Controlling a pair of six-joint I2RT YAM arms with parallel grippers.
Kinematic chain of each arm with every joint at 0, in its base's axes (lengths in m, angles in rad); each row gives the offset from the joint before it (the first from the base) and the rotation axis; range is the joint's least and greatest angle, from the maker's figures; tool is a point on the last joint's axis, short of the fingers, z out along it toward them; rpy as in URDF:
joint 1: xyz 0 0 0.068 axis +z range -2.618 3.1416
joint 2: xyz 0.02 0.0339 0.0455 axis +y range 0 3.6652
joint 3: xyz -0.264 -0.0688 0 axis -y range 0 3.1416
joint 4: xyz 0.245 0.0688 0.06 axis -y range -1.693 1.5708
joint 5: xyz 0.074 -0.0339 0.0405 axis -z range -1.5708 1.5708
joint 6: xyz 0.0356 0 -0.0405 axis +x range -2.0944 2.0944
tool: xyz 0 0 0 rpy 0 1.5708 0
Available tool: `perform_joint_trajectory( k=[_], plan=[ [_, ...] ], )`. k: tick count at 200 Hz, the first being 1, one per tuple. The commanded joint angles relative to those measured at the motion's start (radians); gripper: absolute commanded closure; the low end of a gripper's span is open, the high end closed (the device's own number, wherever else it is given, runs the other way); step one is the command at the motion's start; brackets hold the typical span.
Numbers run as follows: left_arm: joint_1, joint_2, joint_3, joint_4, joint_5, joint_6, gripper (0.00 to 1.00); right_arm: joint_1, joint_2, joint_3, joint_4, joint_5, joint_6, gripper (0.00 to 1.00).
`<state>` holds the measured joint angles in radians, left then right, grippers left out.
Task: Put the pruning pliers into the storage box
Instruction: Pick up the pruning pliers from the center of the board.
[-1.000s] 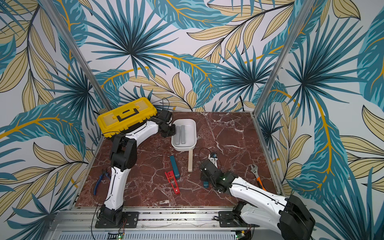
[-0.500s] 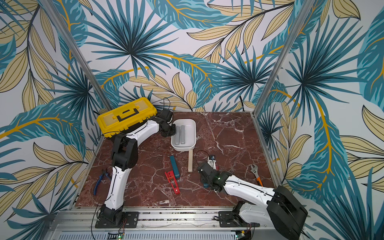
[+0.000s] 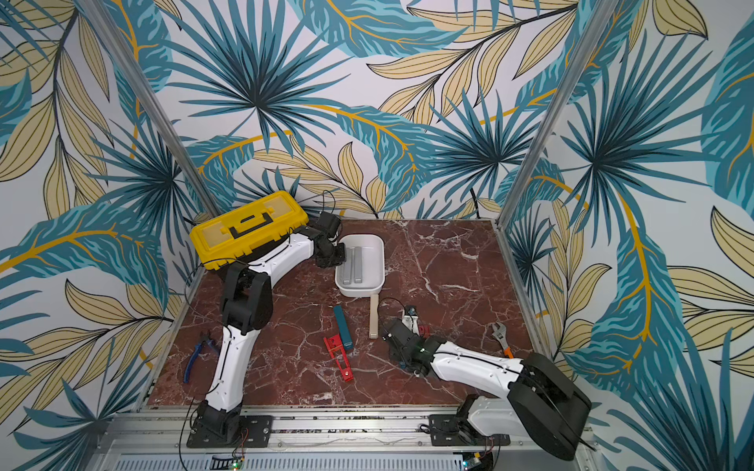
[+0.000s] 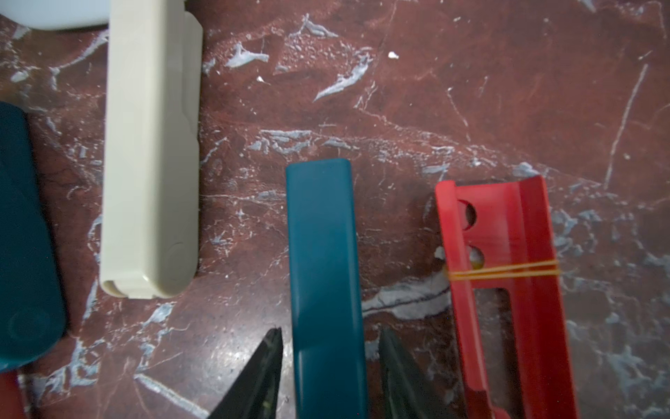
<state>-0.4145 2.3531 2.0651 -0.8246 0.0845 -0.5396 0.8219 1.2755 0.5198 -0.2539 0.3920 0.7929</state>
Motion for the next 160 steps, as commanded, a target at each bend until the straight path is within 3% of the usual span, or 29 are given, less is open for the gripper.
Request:
perform_joint_trajectory(
  k=[1,50,80,120,160],
  plan=[
    [-0.011,0.012,0.048,-0.031,-0.022,-0.003,1.00,0.005,0.008,-0.009,0.017,0.001,0.005,0.54],
    [-0.017,0.015,0.064,-0.041,-0.051,-0.016,1.00,0.005,0.023,-0.007,0.027,-0.002,0.001,0.55],
    [-0.018,0.016,0.066,-0.040,-0.052,-0.017,1.00,0.005,0.045,-0.007,0.025,-0.010,0.001,0.73],
    [-0.020,0.018,0.067,-0.039,-0.045,-0.017,1.00,0.004,0.067,-0.006,0.076,-0.018,0.001,0.78],
    [-0.021,0.023,0.071,-0.031,-0.032,-0.016,1.00,0.005,0.073,0.007,0.072,-0.022,-0.002,0.98]
  ],
)
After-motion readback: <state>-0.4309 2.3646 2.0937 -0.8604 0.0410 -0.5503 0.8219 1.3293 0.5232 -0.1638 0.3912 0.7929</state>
